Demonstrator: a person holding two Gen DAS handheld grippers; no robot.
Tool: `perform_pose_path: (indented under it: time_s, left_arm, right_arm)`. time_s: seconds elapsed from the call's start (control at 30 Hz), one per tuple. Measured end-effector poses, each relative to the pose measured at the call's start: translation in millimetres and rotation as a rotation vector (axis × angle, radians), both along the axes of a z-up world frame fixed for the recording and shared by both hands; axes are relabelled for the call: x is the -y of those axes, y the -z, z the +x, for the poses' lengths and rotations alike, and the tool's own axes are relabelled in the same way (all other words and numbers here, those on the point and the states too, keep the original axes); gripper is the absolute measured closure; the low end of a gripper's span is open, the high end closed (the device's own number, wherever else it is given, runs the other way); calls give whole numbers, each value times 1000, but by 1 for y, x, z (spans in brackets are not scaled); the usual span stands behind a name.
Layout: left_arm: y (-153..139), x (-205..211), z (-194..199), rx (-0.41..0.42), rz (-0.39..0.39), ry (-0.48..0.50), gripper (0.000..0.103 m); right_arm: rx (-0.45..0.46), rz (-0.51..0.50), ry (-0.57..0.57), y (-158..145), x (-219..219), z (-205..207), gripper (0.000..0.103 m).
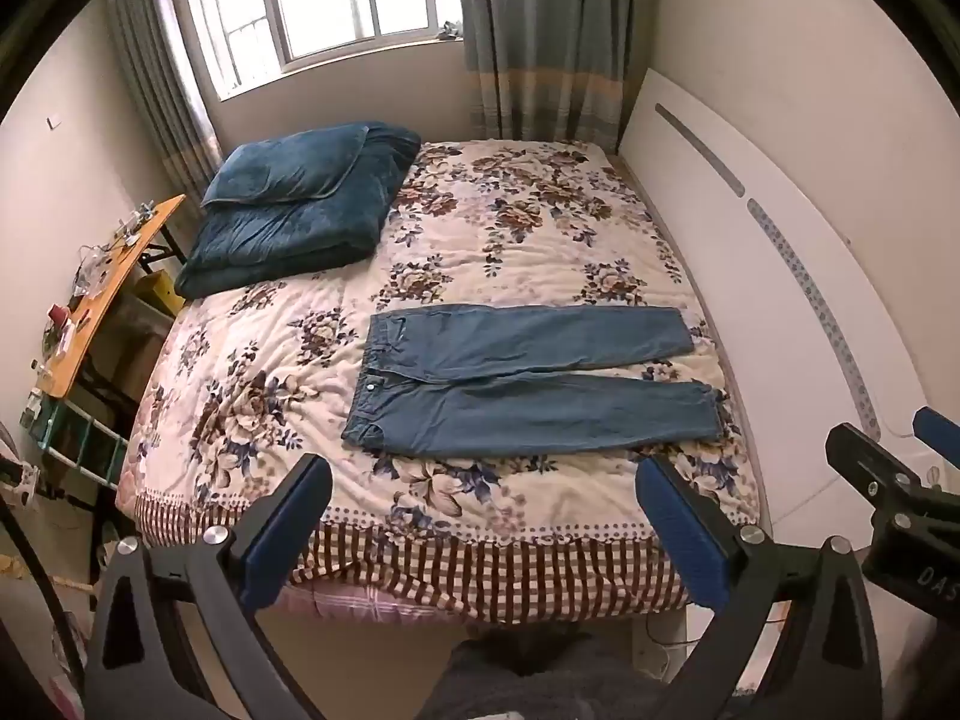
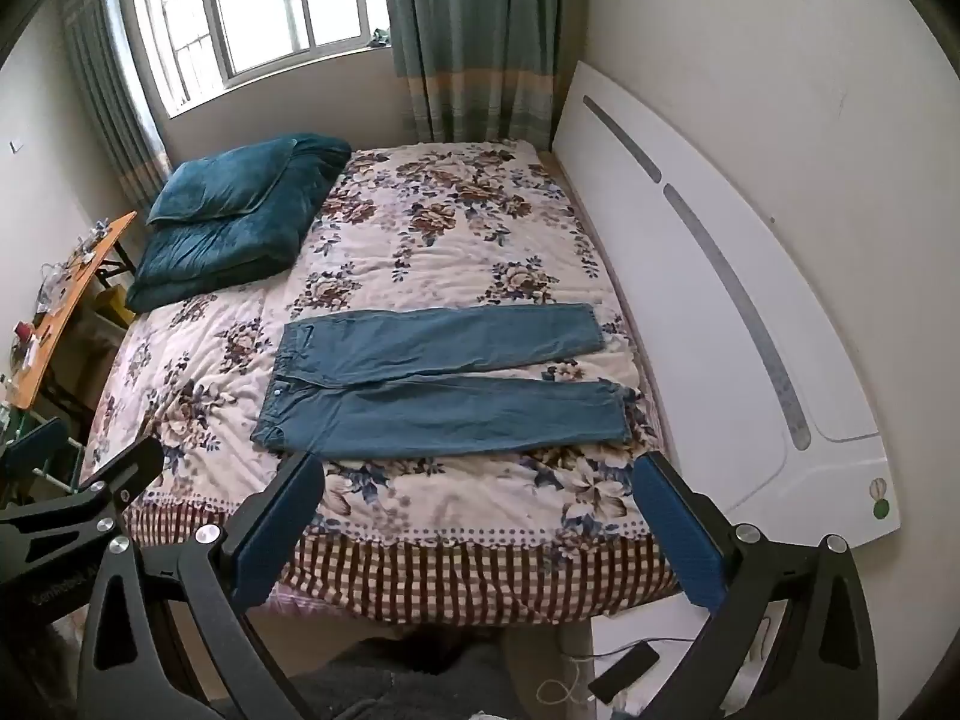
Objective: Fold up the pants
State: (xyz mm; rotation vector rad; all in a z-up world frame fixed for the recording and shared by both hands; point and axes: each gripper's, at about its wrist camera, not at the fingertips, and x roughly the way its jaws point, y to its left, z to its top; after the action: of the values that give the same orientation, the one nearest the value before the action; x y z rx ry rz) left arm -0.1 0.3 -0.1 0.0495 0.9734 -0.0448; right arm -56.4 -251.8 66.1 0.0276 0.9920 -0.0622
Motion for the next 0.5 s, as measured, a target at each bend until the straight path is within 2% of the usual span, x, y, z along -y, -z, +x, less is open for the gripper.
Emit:
perform_pose_path:
  time_s: [0.5]
  left_arm:
    - [0, -5, 2, 5, 8, 2, 0]
  right_arm:
    - [5, -1, -6, 2, -3, 3, 0]
